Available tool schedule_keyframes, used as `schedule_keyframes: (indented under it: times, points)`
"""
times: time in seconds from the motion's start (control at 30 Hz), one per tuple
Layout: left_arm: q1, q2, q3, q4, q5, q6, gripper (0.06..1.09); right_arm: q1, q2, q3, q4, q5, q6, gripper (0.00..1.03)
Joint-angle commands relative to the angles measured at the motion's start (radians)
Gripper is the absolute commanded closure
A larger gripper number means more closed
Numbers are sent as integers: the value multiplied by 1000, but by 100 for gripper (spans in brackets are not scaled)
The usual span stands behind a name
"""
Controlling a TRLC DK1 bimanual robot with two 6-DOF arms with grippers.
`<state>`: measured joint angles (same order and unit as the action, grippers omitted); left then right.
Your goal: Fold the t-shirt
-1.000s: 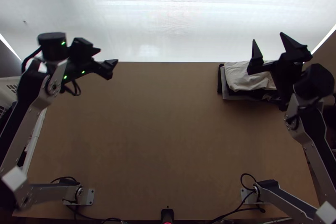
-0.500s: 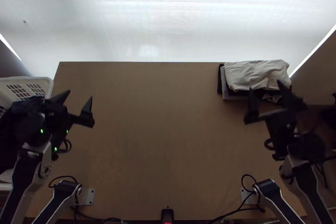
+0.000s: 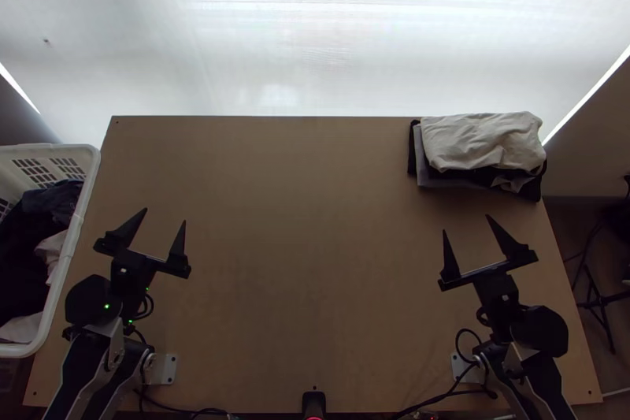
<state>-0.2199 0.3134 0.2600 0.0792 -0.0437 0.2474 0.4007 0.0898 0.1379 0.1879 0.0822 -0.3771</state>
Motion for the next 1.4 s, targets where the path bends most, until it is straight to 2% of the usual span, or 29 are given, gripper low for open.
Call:
schedule_keyframes:
  times: [0.0,0.07,0.13,0.2,0.37,0.53,0.73,1.37]
  points:
    - [-39,-106,-185,45,-24,7,10,-13,-91,-47,-119,-42,44,5]
    - [-101,-119,-186,30,-45,12,10,-7,-76,-47,-169,-47,24,5]
    - [-168,-83,-186,21,-125,15,10,20,-79,-47,-212,-75,15,5]
    - [-176,-82,-186,-2,-148,26,10,47,-78,-47,-283,-87,-39,5]
    - [-176,-89,-186,-99,-139,58,10,93,-90,-47,-383,-164,-62,5]
    - [-167,-135,-186,-199,-79,92,10,141,-88,-46,-507,-226,-146,5]
    - [-173,-315,-186,-302,31,96,10,82,-90,-46,-507,-236,-141,5]
    - [-168,-313,-185,-303,41,93,10,76,-90,-46,-507,-237,-144,5]
